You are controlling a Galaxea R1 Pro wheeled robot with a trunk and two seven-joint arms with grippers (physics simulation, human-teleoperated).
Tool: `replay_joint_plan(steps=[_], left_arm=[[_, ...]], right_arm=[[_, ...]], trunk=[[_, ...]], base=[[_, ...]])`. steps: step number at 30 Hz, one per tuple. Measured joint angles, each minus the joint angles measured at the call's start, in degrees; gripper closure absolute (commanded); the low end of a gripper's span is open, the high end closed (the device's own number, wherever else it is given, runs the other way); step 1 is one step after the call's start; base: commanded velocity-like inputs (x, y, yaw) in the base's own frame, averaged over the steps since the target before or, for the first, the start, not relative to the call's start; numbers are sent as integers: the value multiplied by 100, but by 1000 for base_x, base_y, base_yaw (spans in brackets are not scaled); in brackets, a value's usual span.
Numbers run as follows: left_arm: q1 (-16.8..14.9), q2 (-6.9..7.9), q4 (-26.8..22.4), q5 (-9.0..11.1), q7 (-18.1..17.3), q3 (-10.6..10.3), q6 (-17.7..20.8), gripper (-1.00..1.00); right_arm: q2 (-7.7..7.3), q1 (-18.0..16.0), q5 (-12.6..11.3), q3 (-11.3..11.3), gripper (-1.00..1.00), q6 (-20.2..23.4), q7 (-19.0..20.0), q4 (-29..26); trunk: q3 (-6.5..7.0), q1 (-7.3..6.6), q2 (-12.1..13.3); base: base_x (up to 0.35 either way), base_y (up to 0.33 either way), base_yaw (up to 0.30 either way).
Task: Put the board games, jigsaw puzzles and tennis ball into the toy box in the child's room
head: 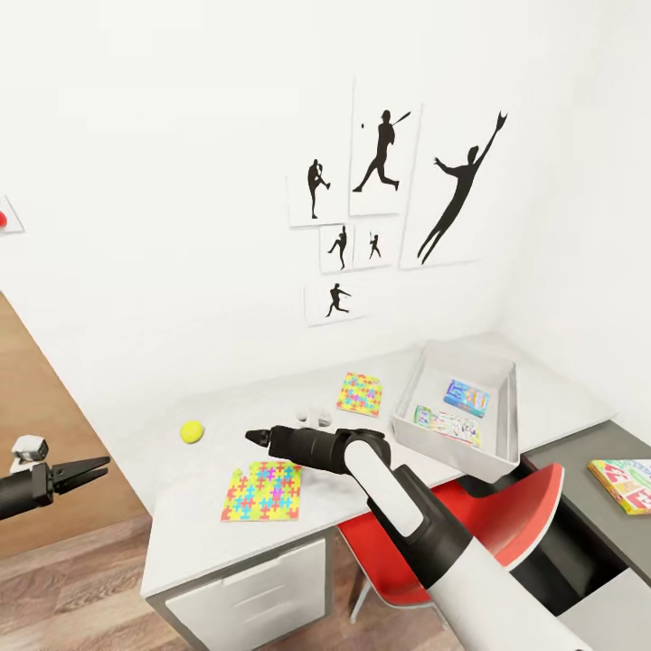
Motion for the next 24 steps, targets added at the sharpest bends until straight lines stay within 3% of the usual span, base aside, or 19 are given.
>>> replay_joint_plan(steps=[9, 24], left_arm=[[0, -3, 11, -4, -1, 3, -9, -100], [1, -3, 14, 1, 0, 7, -12, -100]], right_arm=[[142, 0, 81, 45, -100, -5, -3, 6], [199, 0, 88, 201, -100, -212, -32, 8]], trunk=[[0, 0, 0], [-10, 0, 0]], base=[[0, 91, 0], [0, 50, 17]])
